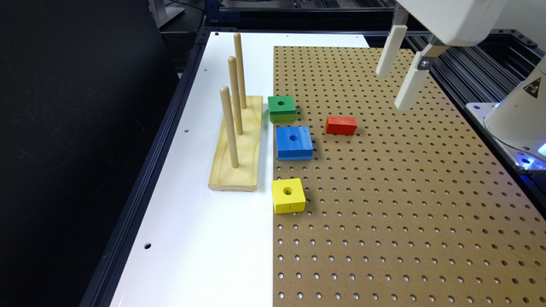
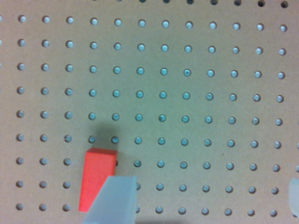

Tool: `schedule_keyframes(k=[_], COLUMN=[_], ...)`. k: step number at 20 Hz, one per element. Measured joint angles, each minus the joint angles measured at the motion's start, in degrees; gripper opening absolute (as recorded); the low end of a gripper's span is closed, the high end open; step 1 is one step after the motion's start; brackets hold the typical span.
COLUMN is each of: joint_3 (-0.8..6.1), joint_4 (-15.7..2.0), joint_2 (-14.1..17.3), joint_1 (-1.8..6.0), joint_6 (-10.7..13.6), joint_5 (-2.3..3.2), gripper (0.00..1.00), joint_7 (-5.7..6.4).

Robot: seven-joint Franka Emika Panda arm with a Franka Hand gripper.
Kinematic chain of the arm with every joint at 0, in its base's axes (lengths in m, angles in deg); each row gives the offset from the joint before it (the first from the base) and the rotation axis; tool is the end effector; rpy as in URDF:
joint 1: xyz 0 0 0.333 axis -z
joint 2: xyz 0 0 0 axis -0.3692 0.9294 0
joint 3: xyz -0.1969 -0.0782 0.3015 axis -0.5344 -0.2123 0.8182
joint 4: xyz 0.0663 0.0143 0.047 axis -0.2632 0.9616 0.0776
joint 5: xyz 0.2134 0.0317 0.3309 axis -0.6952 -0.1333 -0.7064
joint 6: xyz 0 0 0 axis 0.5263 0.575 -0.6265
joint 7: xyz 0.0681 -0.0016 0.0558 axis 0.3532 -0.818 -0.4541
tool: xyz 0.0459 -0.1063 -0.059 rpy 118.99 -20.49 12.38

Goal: Pick up yellow block.

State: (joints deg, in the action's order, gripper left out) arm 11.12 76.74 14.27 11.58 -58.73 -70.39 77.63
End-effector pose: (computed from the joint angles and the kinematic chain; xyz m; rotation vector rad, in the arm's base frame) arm 0.3587 0.0856 0.3619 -2.8940 1.1554 -0.0539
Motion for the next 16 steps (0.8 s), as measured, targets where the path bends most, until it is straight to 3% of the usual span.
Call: schedule_keyframes(k=[9,16], joint_3=[0.34,0.71], joint_4=[-2.33,-2.56], joint_2=[2.71,3.06], joint_1=[-0.02,-0.02], joint_6=[0.00,0.00], joint_5=[-0.05,-0.05], gripper=[1.00,1.00], joint_7=[0.27,0.70])
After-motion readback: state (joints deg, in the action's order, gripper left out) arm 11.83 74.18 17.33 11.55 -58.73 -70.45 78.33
